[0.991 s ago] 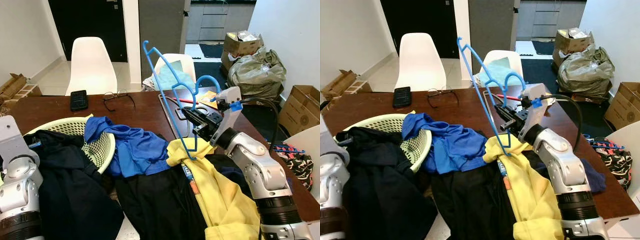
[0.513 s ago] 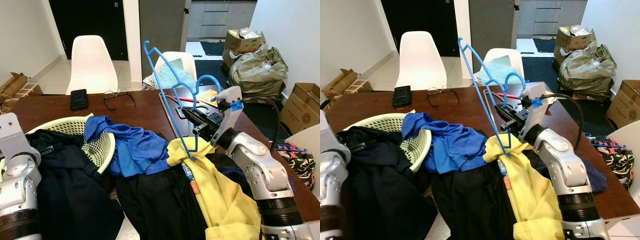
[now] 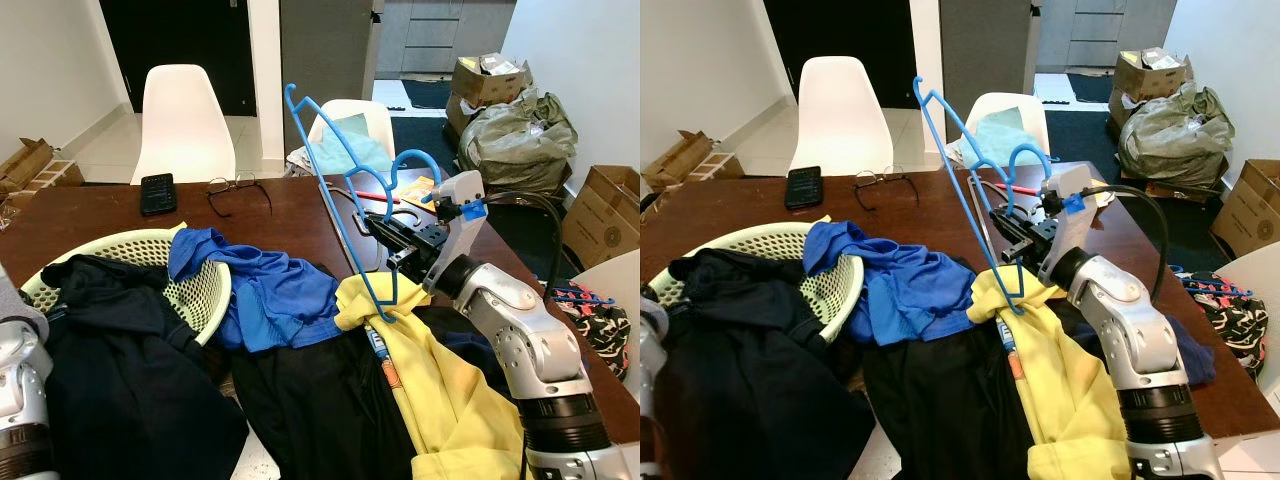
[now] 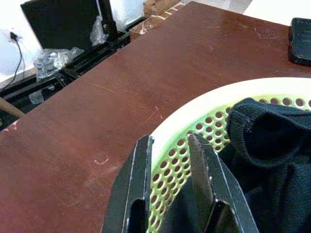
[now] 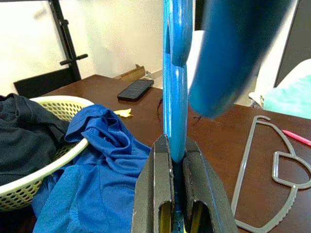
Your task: Hang hanger
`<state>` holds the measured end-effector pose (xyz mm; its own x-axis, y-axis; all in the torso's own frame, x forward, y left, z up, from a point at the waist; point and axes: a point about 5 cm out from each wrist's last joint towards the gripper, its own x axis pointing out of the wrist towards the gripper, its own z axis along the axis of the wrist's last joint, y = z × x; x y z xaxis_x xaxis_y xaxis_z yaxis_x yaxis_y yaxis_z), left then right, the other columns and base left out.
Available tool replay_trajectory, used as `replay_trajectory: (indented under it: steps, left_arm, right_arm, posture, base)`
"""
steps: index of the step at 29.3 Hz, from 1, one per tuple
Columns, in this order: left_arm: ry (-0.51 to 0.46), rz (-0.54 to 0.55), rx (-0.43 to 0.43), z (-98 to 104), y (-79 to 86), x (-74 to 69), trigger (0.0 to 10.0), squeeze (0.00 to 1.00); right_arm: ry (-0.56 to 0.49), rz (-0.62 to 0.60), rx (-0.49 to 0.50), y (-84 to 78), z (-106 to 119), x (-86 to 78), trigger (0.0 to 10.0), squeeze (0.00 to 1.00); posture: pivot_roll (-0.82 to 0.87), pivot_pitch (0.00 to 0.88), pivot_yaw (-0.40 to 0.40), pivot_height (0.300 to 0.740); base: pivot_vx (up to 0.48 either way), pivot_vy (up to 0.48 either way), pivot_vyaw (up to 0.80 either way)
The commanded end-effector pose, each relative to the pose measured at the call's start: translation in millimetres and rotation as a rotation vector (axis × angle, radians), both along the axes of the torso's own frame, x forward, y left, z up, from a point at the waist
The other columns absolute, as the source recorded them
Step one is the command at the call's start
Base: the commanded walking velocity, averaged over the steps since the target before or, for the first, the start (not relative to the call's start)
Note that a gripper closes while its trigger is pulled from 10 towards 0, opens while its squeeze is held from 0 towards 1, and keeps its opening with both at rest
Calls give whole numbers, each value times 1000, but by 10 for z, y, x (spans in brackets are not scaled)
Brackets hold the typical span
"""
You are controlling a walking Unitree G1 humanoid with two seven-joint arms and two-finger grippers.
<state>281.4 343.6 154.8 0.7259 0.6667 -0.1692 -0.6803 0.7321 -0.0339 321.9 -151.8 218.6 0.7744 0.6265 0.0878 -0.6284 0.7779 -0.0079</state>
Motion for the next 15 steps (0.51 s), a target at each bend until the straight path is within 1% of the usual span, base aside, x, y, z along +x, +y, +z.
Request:
replay_trajectory:
  steps: [1,2,3,4,5,6,8,9,10,11,12,13,14,15]
  left_arm:
    - [-12,2,1,33,43,7,10000,0]
    - [-33,-17,-9,73,6,62,10000,302]
    - [-33,-17,-9,73,6,62,10000,302]
    - [-73,-58,-38,143,-81,152,10000,427]
    - [-73,-58,-38,143,-81,152,10000,427]
    - [-85,-69,-46,159,-104,173,10000,471]
    - [-85,-69,-46,159,-104,173,10000,471]
    - [-92,-79,-49,164,-122,188,10000,506]
    - [-92,-79,-49,164,-122,188,10000,506]
    - [-108,-110,-53,183,-169,215,10000,416]
    - [-122,-143,-56,211,-242,231,10000,420]
    - [-122,-143,-56,211,-242,231,10000,420]
    - [-129,-174,-57,228,-307,240,10000,561]
    - [-129,-174,-57,228,-307,240,10000,561]
  right_arm:
    - [-19,14,-5,19,68,-2,10000,0]
    - [-22,14,-8,18,80,-6,10000,0]
    - [-22,14,-8,18,80,-6,10000,0]
    - [-26,11,-13,9,97,-14,10000,0]
    - [-26,11,-13,9,97,-14,10000,0]
    - [-28,10,-15,7,101,-17,10000,0]
    - [-28,10,-15,7,101,-17,10000,0]
    - [-29,11,-14,11,103,-20,10000,0]
    - [-29,11,-14,11,103,-20,10000,0]
    - [-31,12,-18,14,105,-25,10000,0]
    - [-33,11,-21,5,111,-28,10000,0]
    - [-33,11,-21,5,111,-28,10000,0]
    - [-33,9,-23,-3,114,-28,10000,0]
    - [-33,9,-23,-3,114,-28,10000,0]
  posture:
    - [-14,37,2,740]
    - [-21,44,7,740]
    - [-21,44,7,740]
    - [-26,42,12,740]
    - [-26,42,12,740]
    - [-26,42,12,740]
    - [-26,42,12,740]
    - [-33,38,17,740]
    - [-33,38,17,740]
    - [-36,38,22,740]
    - [-33,41,23,740]
    - [-33,41,23,740]
    - [-33,41,23,740]
    - [-33,41,23,740]
  base:
    - [0,0,0]
    - [0,0,0]
    - [0,0,0]
    - [0,0,0]
    - [0,0,0]
    - [0,0,0]
    - [0,0,0]
    - [0,0,0]
    - [0,0,0]
    - [0,0,0]
    - [0,0,0]
    - [0,0,0]
    - [0,0,0]
    - [0,0,0]
